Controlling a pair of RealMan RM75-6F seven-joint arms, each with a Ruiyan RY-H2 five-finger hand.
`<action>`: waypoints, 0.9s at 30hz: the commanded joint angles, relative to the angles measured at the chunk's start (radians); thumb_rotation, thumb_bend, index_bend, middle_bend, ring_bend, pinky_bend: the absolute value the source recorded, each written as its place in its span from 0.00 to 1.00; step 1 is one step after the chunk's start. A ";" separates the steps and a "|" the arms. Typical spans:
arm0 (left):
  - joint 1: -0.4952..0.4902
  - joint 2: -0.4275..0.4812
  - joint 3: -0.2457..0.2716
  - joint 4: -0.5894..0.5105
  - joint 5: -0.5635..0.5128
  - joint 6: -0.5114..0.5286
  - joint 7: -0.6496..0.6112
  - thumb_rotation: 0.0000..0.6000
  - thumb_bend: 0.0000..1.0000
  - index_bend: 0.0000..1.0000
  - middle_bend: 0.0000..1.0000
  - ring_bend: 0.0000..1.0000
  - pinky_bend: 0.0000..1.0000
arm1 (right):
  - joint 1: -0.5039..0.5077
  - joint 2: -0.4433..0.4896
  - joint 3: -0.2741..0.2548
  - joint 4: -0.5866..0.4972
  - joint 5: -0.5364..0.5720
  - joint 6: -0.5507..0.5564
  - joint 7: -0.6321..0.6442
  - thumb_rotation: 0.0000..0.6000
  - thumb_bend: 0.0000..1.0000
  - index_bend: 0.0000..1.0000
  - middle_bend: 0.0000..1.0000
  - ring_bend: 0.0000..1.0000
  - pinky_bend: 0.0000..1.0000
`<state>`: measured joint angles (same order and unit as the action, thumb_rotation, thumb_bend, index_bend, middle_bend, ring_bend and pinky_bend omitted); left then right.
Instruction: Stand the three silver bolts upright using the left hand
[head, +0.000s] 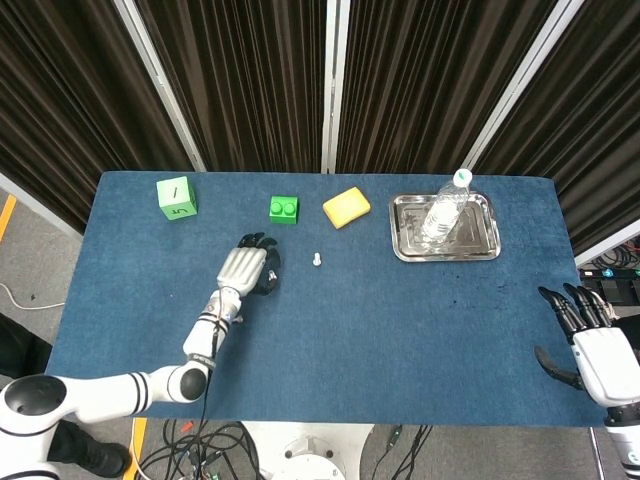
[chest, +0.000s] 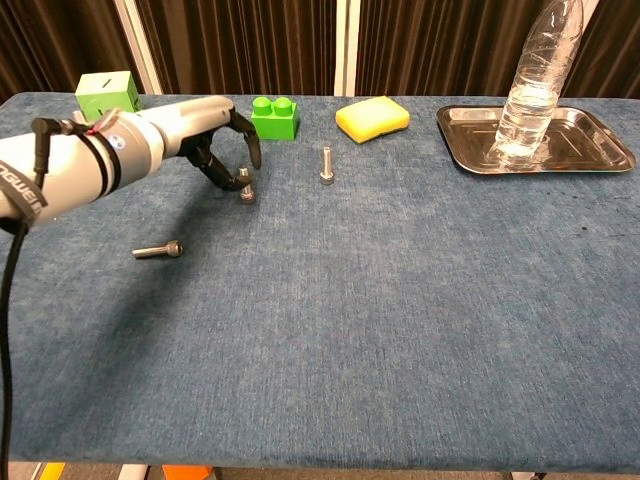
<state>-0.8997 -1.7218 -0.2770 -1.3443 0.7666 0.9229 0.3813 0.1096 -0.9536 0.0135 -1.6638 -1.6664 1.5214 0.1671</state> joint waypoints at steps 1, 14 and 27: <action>0.038 0.058 0.007 -0.066 0.046 0.063 -0.009 1.00 0.37 0.38 0.16 0.00 0.00 | 0.002 0.001 0.002 0.004 0.000 0.000 0.006 1.00 0.25 0.06 0.16 0.00 0.00; 0.243 0.258 0.156 -0.289 0.173 0.205 -0.047 1.00 0.28 0.41 0.16 0.00 0.00 | 0.019 -0.014 0.003 0.046 -0.011 -0.011 0.046 1.00 0.25 0.06 0.16 0.00 0.00; 0.305 0.171 0.236 -0.242 0.241 0.193 -0.040 1.00 0.24 0.45 0.16 0.00 0.00 | 0.021 -0.014 0.002 0.046 -0.006 -0.013 0.046 1.00 0.25 0.06 0.16 0.00 0.00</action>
<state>-0.6015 -1.5400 -0.0415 -1.5981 1.0116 1.1185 0.3420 0.1309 -0.9677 0.0156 -1.6180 -1.6724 1.5081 0.2129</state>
